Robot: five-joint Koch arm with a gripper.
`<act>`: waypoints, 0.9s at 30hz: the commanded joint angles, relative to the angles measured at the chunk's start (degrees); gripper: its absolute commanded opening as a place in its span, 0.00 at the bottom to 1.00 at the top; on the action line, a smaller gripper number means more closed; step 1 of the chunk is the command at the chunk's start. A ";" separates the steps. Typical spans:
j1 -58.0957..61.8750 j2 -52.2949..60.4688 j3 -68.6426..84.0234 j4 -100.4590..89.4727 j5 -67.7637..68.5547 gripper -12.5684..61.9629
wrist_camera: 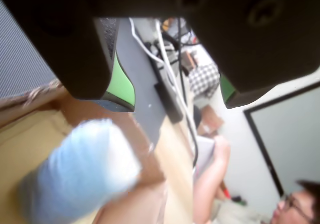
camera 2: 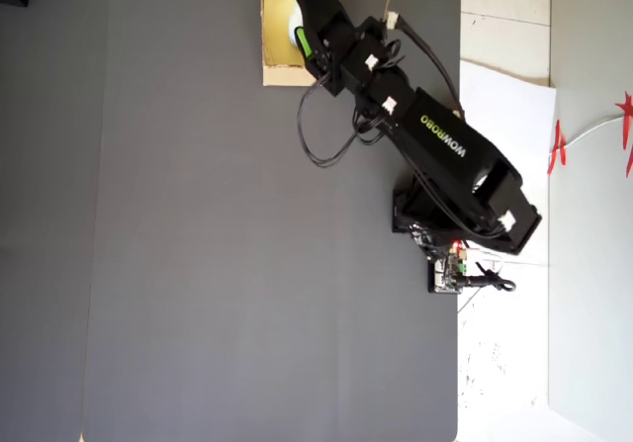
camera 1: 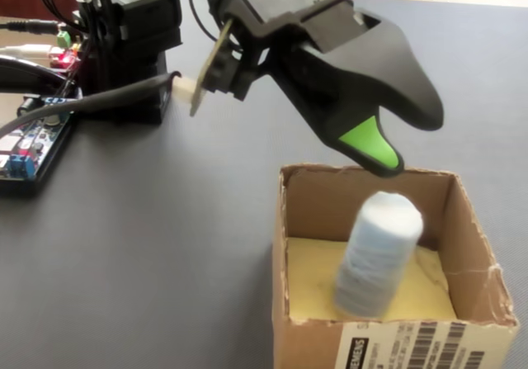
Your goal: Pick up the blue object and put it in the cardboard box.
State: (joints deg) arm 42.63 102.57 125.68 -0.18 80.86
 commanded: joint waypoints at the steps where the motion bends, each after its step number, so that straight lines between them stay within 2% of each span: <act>1: -2.46 3.69 -1.14 -1.85 1.49 0.62; 19: -29.09 18.72 10.02 -2.99 1.85 0.63; 27: -37.53 27.33 24.43 -3.34 1.85 0.63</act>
State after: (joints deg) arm 5.89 128.41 152.23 -0.18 81.83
